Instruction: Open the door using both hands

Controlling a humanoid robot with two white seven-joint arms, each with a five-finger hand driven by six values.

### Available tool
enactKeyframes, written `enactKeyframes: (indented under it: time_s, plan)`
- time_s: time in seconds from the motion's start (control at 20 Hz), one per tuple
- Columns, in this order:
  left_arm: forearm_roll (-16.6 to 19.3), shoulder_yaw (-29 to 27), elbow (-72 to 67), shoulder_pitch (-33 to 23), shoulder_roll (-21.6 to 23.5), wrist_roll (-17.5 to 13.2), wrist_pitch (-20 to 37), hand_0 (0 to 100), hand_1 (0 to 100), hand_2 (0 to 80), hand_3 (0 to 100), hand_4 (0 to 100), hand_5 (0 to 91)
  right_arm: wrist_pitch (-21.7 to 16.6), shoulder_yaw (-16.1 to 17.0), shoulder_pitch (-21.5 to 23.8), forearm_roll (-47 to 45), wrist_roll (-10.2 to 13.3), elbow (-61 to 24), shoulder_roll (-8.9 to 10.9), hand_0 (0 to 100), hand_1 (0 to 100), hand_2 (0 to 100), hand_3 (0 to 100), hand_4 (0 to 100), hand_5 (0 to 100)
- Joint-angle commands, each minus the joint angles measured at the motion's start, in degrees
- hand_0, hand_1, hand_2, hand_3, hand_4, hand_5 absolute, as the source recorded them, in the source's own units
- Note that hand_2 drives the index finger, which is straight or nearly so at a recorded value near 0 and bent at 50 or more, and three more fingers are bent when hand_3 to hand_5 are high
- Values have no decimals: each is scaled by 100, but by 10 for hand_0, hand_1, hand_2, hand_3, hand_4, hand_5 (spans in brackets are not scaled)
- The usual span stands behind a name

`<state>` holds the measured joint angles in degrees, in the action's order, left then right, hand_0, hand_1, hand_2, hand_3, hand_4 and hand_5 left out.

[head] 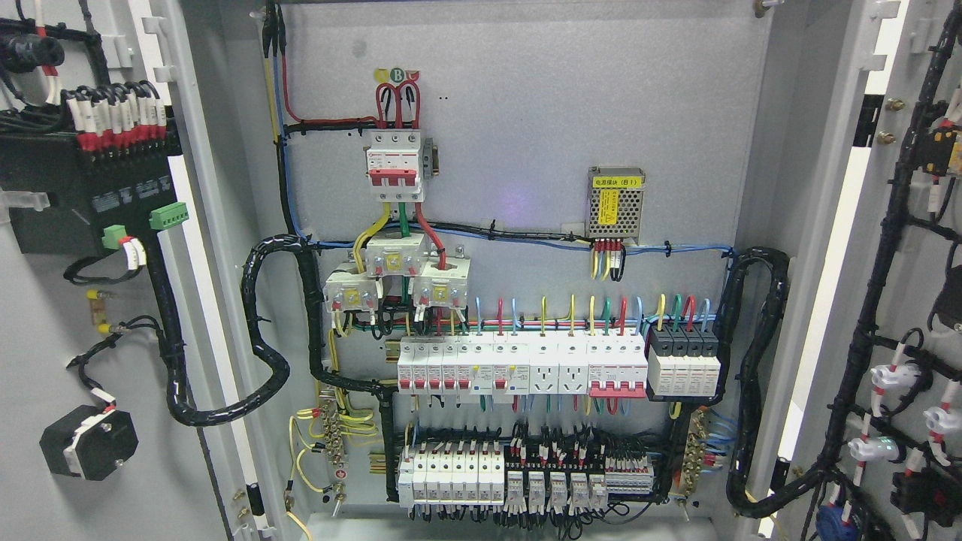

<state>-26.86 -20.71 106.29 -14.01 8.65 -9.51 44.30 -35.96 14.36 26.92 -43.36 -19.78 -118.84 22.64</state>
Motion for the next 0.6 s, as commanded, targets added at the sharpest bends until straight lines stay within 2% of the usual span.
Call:
enactKeyframes:
  time_s: [0.0, 0.4, 0.55]
  plan:
    - [-153, -635, -1197, 574, 611, 2, 3253, 0, 0, 0, 0, 0, 0, 10, 383, 138, -59, 0, 124, -31, 383, 0, 0, 0, 0, 0]
    - [-144, -987, -1944, 1338, 945, 2, 2629, 0, 0, 0, 0, 0, 0, 1, 541, 199, -59, 0, 150, -49, 383, 0, 0, 0, 0, 0]
    - [-135, -1005, -2269, 1497, 1077, 2, 2225, 0, 0, 0, 0, 0, 0, 1, 630, 234, -59, 0, 185, -49, 383, 0, 0, 0, 0, 0]
